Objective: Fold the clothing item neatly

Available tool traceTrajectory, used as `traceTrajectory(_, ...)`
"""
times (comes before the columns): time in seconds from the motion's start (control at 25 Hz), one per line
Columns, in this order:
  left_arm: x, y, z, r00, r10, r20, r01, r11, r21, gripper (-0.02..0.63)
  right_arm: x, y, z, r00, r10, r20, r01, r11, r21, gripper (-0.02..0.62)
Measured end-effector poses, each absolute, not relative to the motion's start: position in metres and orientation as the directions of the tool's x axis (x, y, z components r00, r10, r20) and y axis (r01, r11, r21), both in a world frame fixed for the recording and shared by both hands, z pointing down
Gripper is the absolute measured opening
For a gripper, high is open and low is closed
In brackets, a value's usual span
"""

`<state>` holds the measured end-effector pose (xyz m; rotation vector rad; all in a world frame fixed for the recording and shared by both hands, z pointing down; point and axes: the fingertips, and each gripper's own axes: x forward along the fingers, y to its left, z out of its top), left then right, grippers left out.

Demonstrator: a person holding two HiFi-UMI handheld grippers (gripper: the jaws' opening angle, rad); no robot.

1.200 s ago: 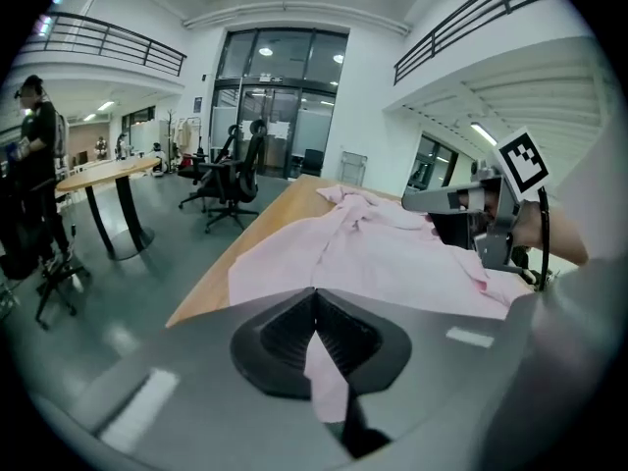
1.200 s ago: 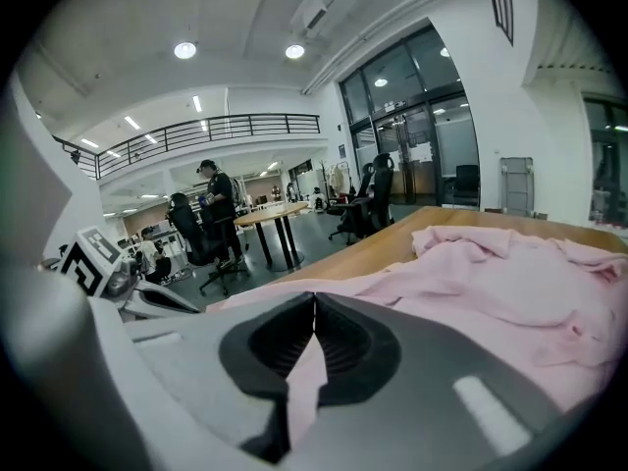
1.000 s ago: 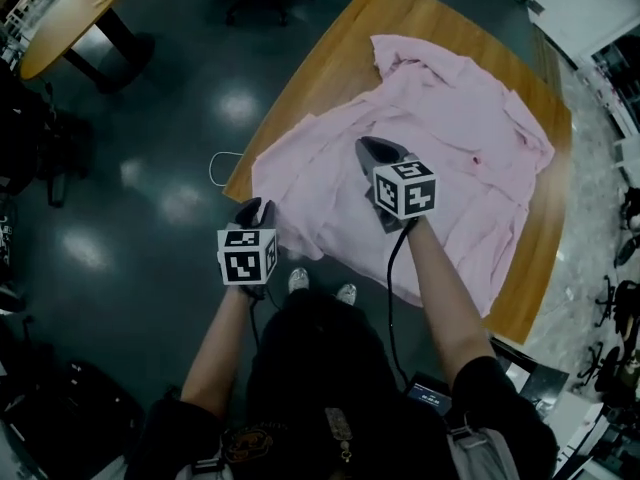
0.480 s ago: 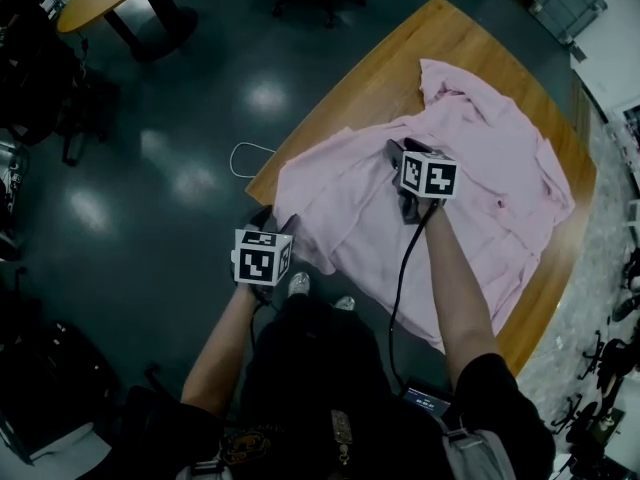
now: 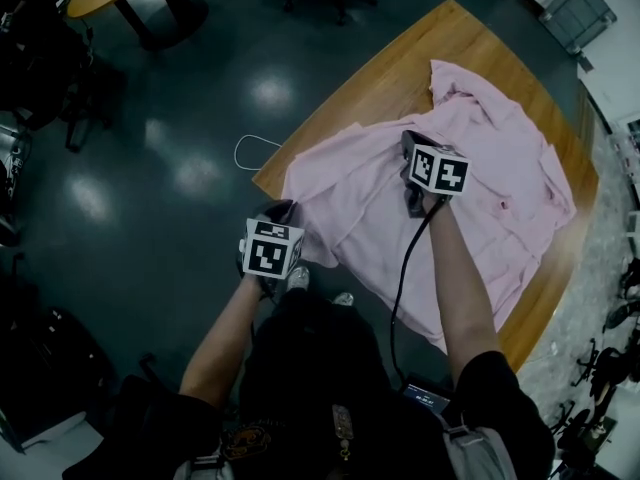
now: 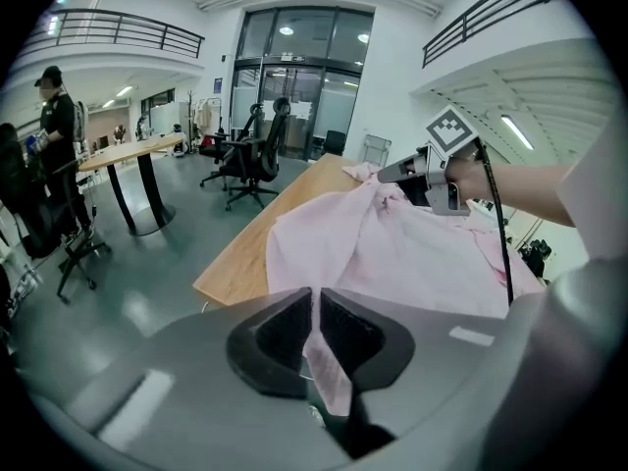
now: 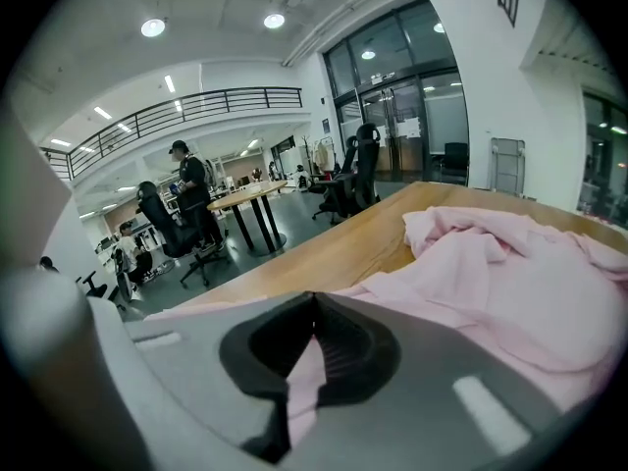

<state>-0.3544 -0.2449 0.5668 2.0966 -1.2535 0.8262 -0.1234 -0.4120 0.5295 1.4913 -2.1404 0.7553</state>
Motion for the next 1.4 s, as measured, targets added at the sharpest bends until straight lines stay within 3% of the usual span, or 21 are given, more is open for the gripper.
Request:
traceTrajectory(0.44, -0.336, -0.194, 0.503, 0.497, -0.478, 0.725, -0.759, -0.643, 0.096, 0.037, -0.083, -0.371, 0.485, -0.254, -0.765, 0.592, -0.967, 0.214, -0.139, 0.003)
traceTrajectory(0.76, -0.324, -0.170, 0.478, 0.438, -0.547, 0.714, -0.801, -0.597, 0.034, 0.035, -0.100, -0.308, 0.527, -0.401, -0.637, 0.658, -0.903, 0.395, -0.169, 0.029)
traceTrajectory(0.84, -0.318, -0.165, 0.470, 0.421, -0.565, 0.709, -0.808, -0.589, 0.011, 0.035, -0.104, -0.300, 0.533, -0.430, -0.620, 0.656, -0.890, 0.414, -0.193, 0.073)
traceTrajectory(0.96, -0.309, -0.157, 0.459, 0.405, -0.585, 0.703, -0.812, -0.584, -0.019, 0.035, -0.105, -0.296, 0.537, -0.456, -0.608, 0.650, -0.874, 0.444, -0.197, 0.208)
traceTrajectory(1.04, -0.304, -0.152, 0.453, 0.397, -0.596, 0.698, -0.816, -0.578, -0.029, 0.035, -0.103, -0.295, 0.542, -0.448, -0.598, 0.665, -0.864, 0.481, -0.150, 0.244)
traceTrajectory(1.32, -0.292, -0.129, 0.438, 0.387, -0.601, 0.700, -0.814, -0.579, -0.047, 0.035, -0.105, -0.301, 0.554, -0.491, -0.563, 0.665, -0.848, 0.484, -0.216, 0.241)
traceTrajectory(1.4, -0.288, -0.125, 0.438, 0.383, -0.600, 0.702, -0.816, -0.576, -0.048, 0.035, -0.108, -0.301, 0.558, -0.506, -0.533, 0.678, -0.829, 0.516, -0.213, 0.169)
